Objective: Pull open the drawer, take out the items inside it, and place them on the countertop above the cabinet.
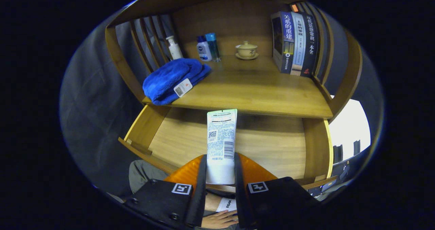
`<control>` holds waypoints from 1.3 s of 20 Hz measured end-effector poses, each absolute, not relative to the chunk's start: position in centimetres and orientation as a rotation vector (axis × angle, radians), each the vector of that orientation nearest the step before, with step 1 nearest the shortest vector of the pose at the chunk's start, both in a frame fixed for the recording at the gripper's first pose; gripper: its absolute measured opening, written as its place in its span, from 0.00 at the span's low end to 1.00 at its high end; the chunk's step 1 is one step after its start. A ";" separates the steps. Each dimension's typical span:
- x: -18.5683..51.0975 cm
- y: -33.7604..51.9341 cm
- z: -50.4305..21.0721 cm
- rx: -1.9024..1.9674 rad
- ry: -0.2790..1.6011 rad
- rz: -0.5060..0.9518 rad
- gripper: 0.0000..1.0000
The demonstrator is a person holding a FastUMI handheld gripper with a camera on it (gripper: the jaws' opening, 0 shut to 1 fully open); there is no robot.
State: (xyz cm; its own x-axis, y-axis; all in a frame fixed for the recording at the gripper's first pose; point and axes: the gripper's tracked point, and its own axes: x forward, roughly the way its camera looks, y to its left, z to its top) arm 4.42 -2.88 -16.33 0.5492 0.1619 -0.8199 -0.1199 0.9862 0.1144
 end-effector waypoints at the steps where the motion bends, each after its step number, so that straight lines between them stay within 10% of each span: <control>1: 4.8 -3.0 -15.6 0.056 0.950 0.162 0.46; 26: 24.4 -2.4 -20.0 0.196 0.792 -0.019 0.46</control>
